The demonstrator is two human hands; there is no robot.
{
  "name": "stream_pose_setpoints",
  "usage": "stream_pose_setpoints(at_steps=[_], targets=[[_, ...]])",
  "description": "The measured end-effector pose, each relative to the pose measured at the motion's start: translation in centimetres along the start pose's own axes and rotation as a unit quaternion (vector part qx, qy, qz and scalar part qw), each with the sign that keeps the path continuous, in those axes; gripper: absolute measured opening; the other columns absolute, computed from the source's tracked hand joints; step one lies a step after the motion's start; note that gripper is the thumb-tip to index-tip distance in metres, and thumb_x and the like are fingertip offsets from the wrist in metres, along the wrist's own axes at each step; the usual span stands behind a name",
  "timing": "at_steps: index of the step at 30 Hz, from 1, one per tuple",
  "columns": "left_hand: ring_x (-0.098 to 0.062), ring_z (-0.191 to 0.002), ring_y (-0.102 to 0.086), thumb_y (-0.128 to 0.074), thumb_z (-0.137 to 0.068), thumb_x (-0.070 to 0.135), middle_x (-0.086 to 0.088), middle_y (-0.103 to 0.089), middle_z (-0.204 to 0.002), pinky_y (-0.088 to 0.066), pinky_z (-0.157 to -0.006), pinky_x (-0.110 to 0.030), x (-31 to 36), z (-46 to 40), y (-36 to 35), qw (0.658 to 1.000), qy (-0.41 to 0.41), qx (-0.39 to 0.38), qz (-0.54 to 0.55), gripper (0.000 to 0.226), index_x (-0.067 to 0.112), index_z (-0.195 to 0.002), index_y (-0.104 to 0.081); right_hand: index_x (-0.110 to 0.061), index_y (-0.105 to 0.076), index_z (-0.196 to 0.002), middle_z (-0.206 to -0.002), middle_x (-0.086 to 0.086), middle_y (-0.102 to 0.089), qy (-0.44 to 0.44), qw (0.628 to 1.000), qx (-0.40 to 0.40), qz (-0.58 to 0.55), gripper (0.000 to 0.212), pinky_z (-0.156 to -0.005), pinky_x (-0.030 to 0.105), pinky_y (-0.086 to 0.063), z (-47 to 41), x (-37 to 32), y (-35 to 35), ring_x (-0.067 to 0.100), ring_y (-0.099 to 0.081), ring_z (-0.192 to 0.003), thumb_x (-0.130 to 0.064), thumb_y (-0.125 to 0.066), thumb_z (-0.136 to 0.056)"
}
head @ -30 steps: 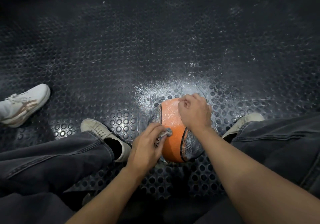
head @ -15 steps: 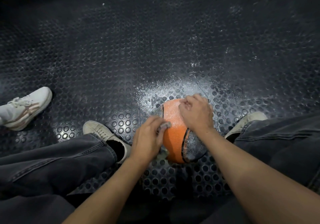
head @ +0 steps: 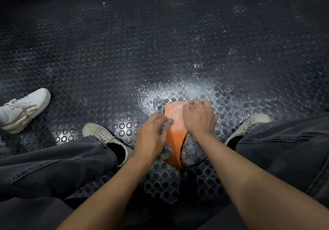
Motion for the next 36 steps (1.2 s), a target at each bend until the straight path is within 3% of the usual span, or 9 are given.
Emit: stream_pose_setpoints(at_steps=[4,8,13,17,19,22,26,32,36], targets=[[-0.012,-0.081,-0.062,-0.065,-0.091,0.022,0.006,-0.064,-0.103,-0.057,-0.069,-0.033,0.7,1.6,0.0,0.993,-0.105,-0.054,-0.019,0.013,0.017,-0.102,-0.071,-0.026,-0.062,-0.110,-0.109,-0.001,-0.052,-0.007,1.000,-0.002,-0.004,0.024,-0.099,0.040,-0.033,-0.3,0.3,0.1,0.016,-0.047,-0.095,-0.036,-0.043,-0.099],[-0.003,-0.081,-0.055,-0.061,-0.093,0.026,0.005,-0.063,-0.103,-0.052,-0.077,-0.025,-0.3,-0.8,0.3,1.000,-0.002,0.006,-0.004,0.020,0.013,-0.104,-0.071,-0.027,-0.060,-0.108,-0.110,-0.001,-0.048,-0.025,1.000,-0.001,-0.006,0.021,-0.101,0.041,-0.031,0.0,0.1,-0.2,0.016,-0.042,-0.098,-0.036,-0.043,-0.098],[-0.013,-0.080,-0.062,-0.062,-0.092,0.022,0.003,-0.063,-0.101,-0.055,-0.071,-0.029,1.2,1.3,0.0,0.986,-0.141,-0.093,-0.004,0.016,0.014,-0.102,-0.071,-0.026,-0.062,-0.109,-0.113,0.000,-0.052,-0.022,1.000,-0.001,-0.003,0.027,-0.098,0.042,-0.032,-0.2,0.4,-0.2,0.019,-0.047,-0.100,-0.037,-0.040,-0.097],[-0.010,-0.081,-0.059,-0.059,-0.093,0.026,0.003,-0.062,-0.100,-0.055,-0.076,-0.030,0.5,-1.3,0.2,0.999,-0.047,-0.010,-0.008,0.023,0.010,-0.104,-0.071,-0.024,-0.060,-0.108,-0.112,0.000,-0.051,-0.010,1.000,-0.008,0.008,0.025,-0.097,0.041,-0.034,-0.1,0.1,-0.4,0.020,-0.047,-0.102,-0.038,-0.041,-0.097],[-0.007,-0.079,-0.058,-0.062,-0.092,0.020,0.003,-0.062,-0.099,-0.055,-0.073,-0.026,0.3,0.0,0.2,0.996,-0.089,-0.018,-0.008,0.017,0.012,-0.104,-0.071,-0.024,-0.058,-0.106,-0.111,0.000,-0.050,-0.009,1.000,-0.005,0.017,0.024,-0.093,0.040,-0.034,0.1,-0.1,-0.6,0.019,-0.046,-0.100,-0.038,-0.040,-0.097],[-0.011,-0.082,-0.058,-0.058,-0.095,0.023,0.003,-0.060,-0.101,-0.051,-0.071,-0.024,1.1,1.6,0.0,0.978,-0.177,-0.114,-0.012,0.017,0.015,-0.104,-0.069,-0.024,-0.061,-0.110,-0.111,0.000,-0.052,0.013,1.000,-0.002,0.028,0.027,-0.092,0.040,-0.035,0.0,-0.2,-0.3,0.016,-0.042,-0.095,-0.037,-0.041,-0.098],[-0.009,-0.076,-0.058,-0.060,-0.094,0.025,0.004,-0.058,-0.100,-0.055,-0.071,-0.026,1.1,-2.1,0.0,0.992,-0.108,-0.052,-0.033,0.019,0.012,-0.103,-0.070,-0.027,-0.068,-0.116,-0.111,-0.003,-0.059,0.037,0.999,-0.021,-0.016,0.027,-0.098,0.041,-0.043,-0.1,-0.1,0.0,0.014,-0.049,-0.095,-0.030,-0.047,-0.099],[-0.014,-0.088,-0.058,-0.051,-0.098,0.028,0.002,-0.060,-0.107,-0.053,-0.075,-0.032,0.9,1.9,0.0,0.963,-0.218,-0.155,-0.032,0.025,0.012,-0.109,-0.068,-0.022,-0.073,-0.103,-0.099,-0.001,-0.068,0.007,0.999,0.010,-0.052,0.025,-0.082,0.037,-0.053,-0.7,0.7,-0.1,0.015,-0.058,-0.083,-0.023,-0.048,-0.100],[-0.012,-0.077,-0.057,-0.061,-0.094,0.026,0.002,-0.061,-0.098,-0.053,-0.068,-0.031,1.7,-1.5,-0.4,0.984,-0.159,-0.064,-0.043,0.018,0.013,-0.102,-0.071,-0.020,-0.073,-0.099,-0.093,-0.001,-0.069,0.022,0.999,0.002,-0.035,0.026,-0.069,0.030,-0.049,-0.6,0.4,0.1,0.014,-0.057,-0.076,-0.023,-0.048,-0.100]])
Point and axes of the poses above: each hand's wrist, its own z-axis away from the middle knuckle, its own y-axis out of the back of the hand, x = y × z, the point moved 3 cm from there along -z, towards the middle knuckle
